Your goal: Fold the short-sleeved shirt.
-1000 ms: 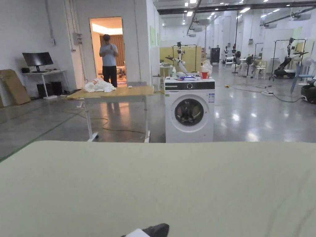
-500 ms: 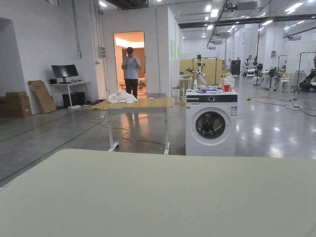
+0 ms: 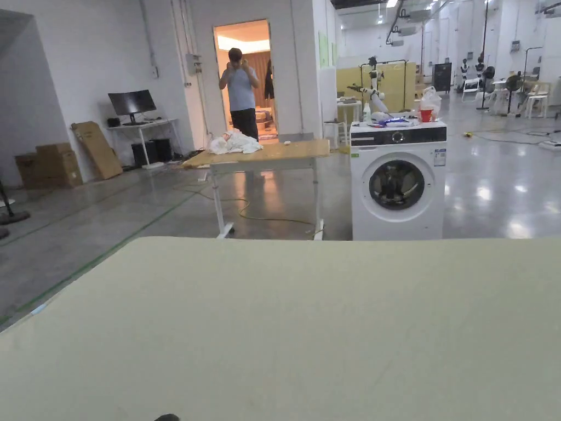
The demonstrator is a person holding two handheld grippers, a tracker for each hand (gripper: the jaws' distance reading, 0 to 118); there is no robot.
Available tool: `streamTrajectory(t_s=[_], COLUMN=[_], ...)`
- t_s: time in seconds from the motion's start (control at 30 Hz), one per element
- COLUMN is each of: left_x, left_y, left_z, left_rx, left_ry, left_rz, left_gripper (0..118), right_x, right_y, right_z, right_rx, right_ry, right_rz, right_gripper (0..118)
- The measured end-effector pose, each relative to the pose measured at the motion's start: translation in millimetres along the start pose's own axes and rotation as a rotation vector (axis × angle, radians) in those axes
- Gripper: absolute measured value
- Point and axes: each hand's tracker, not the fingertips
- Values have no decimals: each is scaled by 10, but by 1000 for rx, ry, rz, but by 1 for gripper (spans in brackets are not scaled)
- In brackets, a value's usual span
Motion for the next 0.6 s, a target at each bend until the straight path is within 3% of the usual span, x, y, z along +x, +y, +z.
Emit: streamTrajectory(t_s=[0.1, 0.13, 0.23, 0.27, 0.43, 0.6], left_x=[-261, -348, -532, -557, -776, -796], left_y=[-159, -228, -433, -489, -767, -1095], left_z=[-574, -773, -1429, -1663, -2644, -3070], left_rx=[-151, -192, -316, -362, -549, -706], left_ry=[-32, -24, 18, 23, 84, 134], left_rz=[56, 88, 90, 64, 119, 97], left_gripper=[2, 11, 67, 74, 73, 55], right_x=[-9, -11, 11, 23, 135, 296], right_y=[-76, -100, -172, -188, -274, -406], right_z=[7, 10, 15, 9, -9, 45], right_rx=[-13, -17, -27, -33, -79, -140], right_ry=[32, 34, 39, 37, -4, -47], right_rz=[3, 8, 27, 30, 41, 19], right_gripper=[0, 0, 0, 0, 0, 0])
